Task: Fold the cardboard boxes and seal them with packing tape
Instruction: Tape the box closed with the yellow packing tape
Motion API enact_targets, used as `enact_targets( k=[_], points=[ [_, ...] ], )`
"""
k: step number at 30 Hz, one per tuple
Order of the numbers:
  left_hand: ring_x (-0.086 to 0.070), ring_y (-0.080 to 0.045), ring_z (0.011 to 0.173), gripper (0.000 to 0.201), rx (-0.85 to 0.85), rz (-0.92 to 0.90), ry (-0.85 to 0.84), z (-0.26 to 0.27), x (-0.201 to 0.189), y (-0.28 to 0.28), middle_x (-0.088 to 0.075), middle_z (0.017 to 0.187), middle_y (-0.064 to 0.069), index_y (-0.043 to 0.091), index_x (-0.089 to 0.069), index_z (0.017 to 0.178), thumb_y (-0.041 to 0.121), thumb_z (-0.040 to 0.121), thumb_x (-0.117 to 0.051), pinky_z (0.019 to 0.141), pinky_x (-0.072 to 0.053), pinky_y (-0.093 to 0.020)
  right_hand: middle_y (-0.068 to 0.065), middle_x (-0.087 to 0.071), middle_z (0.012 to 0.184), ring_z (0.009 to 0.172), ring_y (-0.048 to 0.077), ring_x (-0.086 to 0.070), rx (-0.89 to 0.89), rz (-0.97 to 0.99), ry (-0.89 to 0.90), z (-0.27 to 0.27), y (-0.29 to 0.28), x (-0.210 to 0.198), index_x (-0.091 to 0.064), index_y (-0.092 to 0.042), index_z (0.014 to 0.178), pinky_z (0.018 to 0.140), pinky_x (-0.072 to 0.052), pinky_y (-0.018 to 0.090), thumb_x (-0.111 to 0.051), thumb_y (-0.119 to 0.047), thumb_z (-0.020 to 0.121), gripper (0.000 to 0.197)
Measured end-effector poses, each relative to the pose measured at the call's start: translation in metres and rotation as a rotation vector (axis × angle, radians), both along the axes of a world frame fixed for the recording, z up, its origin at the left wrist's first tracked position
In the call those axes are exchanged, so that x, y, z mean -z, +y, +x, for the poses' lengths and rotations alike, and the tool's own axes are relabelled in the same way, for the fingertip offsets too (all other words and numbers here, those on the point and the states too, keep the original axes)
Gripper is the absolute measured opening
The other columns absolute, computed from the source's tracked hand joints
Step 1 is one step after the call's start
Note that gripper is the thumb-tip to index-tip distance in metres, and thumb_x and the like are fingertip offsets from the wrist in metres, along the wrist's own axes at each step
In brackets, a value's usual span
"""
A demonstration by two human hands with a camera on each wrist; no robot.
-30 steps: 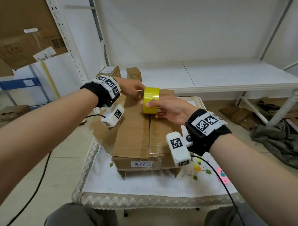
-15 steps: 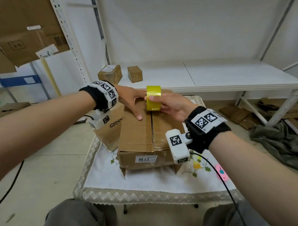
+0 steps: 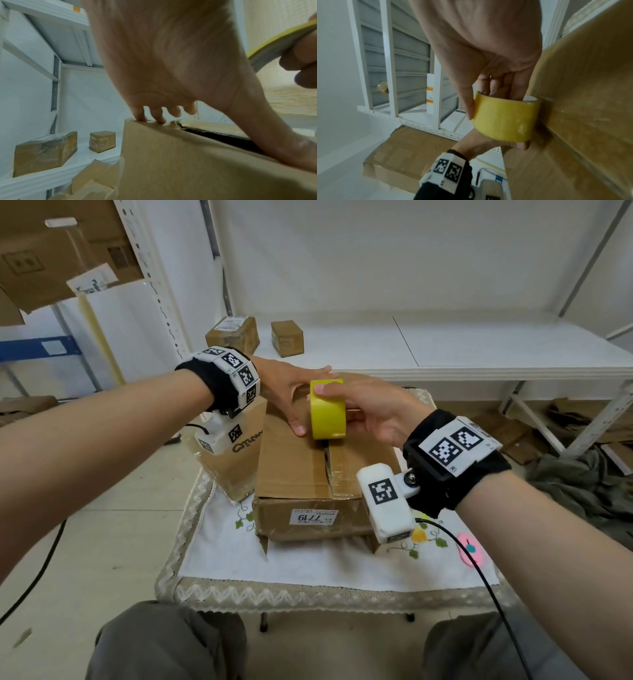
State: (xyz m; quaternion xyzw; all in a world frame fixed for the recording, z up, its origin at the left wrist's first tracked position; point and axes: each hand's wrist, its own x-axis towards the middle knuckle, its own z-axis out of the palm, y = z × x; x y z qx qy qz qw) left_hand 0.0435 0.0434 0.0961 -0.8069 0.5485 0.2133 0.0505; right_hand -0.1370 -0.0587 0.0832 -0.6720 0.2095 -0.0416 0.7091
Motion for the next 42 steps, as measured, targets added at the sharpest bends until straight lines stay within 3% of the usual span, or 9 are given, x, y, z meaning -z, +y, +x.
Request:
enact_targets(
  k=[8, 11, 14, 18, 22, 26, 31, 37, 42],
  points=[
    [-0.006, -0.027, 0.153, 0.132, 0.008, 0.089, -0.079, -0.010, 0.001, -0.005, -0.018, 0.165, -0.003, 0.035, -0.021, 0.156, 0.077, 0.045, -0.077, 0.125, -0.009, -0.042, 0.012, -0.072, 0.109, 0.080, 0.016, -0.069, -0.046, 0.173, -0.079, -0.009, 0.009, 0.009, -0.063, -0.006, 0.127, 0.064, -0.056, 0.024, -0.069, -0.025, 0.094, 0.038],
    [-0.024, -0.027, 0.147, 0.115, 0.006, -0.047, -0.009, -0.007, 0.008, 0.005, -0.029, 0.158, 0.002, 0.043, -0.035, 0.146, 0.085, 0.047, -0.076, 0.123, -0.019, -0.048, 0.009, -0.075, 0.103, 0.077, 0.015, -0.071, -0.070, 0.108, -0.109, -0.011, 0.011, 0.010, -0.064, -0.004, 0.125, 0.063, -0.052, 0.019, -0.064, -0.019, 0.095, 0.034],
    [-0.044, -0.016, 0.133, 0.084, -0.024, -0.188, 0.133, -0.017, 0.008, 0.025, -0.050, 0.141, 0.005, 0.029, -0.047, 0.140, 0.052, 0.070, -0.086, 0.115, -0.034, -0.042, 0.004, -0.070, 0.096, 0.081, 0.013, -0.065, -0.044, -0.054, -0.104, -0.010, 0.014, 0.015, -0.068, -0.009, 0.117, 0.063, -0.046, 0.018, -0.069, -0.021, 0.091, 0.029],
    [-0.052, 0.012, 0.105, 0.045, -0.022, -0.292, 0.202, -0.029, 0.009, 0.043, -0.060, 0.122, 0.009, 0.025, -0.059, 0.124, 0.009, 0.086, -0.076, 0.093, -0.039, -0.007, 0.003, -0.072, 0.096, 0.086, 0.014, -0.065, -0.021, -0.050, -0.153, -0.007, 0.016, 0.025, -0.072, -0.010, 0.113, 0.068, -0.047, 0.020, -0.070, -0.030, 0.092, 0.029],
    [-0.038, 0.014, 0.119, 0.065, -0.031, -0.371, 0.167, -0.043, 0.014, 0.055, -0.042, 0.137, 0.023, 0.049, -0.037, 0.135, 0.016, 0.090, -0.072, 0.097, -0.023, 0.002, 0.000, -0.070, 0.091, 0.082, 0.014, -0.066, 0.039, -0.006, -0.183, -0.001, 0.011, 0.028, -0.069, -0.008, 0.119, 0.072, -0.048, 0.023, -0.068, -0.038, 0.093, 0.039],
    [-0.032, 0.008, 0.132, 0.090, -0.061, -0.378, 0.179, -0.059, 0.013, 0.059, -0.031, 0.151, 0.022, 0.034, -0.022, 0.155, 0.045, 0.083, -0.076, 0.111, -0.024, -0.012, 0.001, -0.067, 0.095, 0.081, 0.013, -0.064, 0.100, -0.006, -0.155, 0.005, 0.006, 0.030, -0.063, -0.008, 0.128, 0.068, -0.047, 0.020, -0.068, -0.046, 0.091, 0.054],
    [-0.037, -0.013, 0.143, 0.133, -0.105, -0.341, 0.189, -0.076, 0.019, 0.063, -0.029, 0.161, 0.011, 0.043, 0.000, 0.155, 0.075, 0.056, -0.083, 0.119, -0.032, -0.039, 0.003, -0.071, 0.101, 0.087, 0.013, -0.067, 0.130, 0.014, -0.184, 0.002, 0.002, 0.031, -0.066, -0.009, 0.124, 0.076, -0.050, 0.023, -0.066, -0.047, 0.093, 0.049],
    [0.004, -0.018, 0.154, 0.154, -0.115, -0.234, 0.062, -0.110, 0.027, 0.081, 0.017, 0.166, 0.002, 0.025, 0.029, 0.152, 0.074, 0.056, -0.081, 0.126, -0.004, -0.040, 0.007, -0.072, 0.116, 0.102, 0.016, -0.069, 0.114, 0.034, -0.203, -0.006, 0.004, 0.025, -0.063, -0.013, 0.118, 0.087, -0.053, 0.025, -0.063, -0.049, 0.094, 0.043],
    [0.004, -0.017, 0.153, 0.148, -0.170, -0.327, -0.026, -0.136, 0.038, 0.086, 0.020, 0.166, -0.001, 0.019, 0.028, 0.153, 0.056, 0.066, -0.086, 0.126, -0.001, -0.038, 0.003, -0.076, 0.110, 0.106, 0.020, -0.070, 0.136, -0.046, -0.172, -0.013, 0.018, 0.025, -0.070, -0.016, 0.119, 0.091, -0.053, 0.034, -0.073, -0.063, 0.077, 0.063]
  ],
)
